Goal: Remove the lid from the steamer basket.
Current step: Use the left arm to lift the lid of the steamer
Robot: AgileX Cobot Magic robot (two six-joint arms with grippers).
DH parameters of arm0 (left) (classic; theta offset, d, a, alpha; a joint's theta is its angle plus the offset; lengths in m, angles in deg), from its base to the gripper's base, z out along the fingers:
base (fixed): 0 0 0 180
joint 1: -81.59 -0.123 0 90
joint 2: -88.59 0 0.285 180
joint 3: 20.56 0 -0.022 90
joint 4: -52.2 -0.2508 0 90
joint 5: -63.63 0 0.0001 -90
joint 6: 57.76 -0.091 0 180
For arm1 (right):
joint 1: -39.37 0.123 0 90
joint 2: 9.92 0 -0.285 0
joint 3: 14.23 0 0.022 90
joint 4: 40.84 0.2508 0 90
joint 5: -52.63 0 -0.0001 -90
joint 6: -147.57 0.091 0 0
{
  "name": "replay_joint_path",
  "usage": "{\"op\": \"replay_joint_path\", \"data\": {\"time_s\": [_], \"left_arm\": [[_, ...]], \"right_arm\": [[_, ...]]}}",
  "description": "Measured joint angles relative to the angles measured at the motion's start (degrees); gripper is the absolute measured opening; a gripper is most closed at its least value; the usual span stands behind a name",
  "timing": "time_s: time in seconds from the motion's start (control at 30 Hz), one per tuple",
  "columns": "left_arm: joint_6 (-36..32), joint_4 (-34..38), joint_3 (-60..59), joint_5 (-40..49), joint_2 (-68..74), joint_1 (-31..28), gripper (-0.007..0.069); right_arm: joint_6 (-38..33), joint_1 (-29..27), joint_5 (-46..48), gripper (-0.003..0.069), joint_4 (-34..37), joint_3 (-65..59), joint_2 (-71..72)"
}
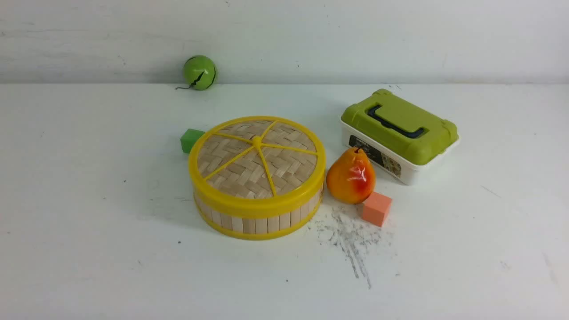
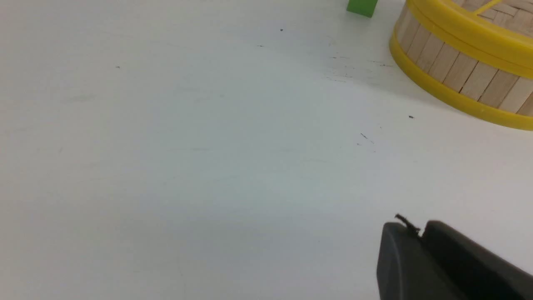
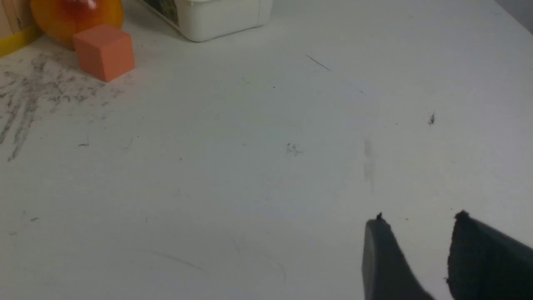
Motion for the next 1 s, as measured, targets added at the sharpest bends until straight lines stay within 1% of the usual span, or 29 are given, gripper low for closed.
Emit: {"op": "replay_joint_path", "data": {"time_s": [1.0], "left_arm": [[0.0, 0.0, 0.0, 0.0, 0.0, 0.0, 0.0079]], "right_arm": [[0.0, 0.0, 0.0, 0.024, 0.0, 0.0, 0.0]]}}
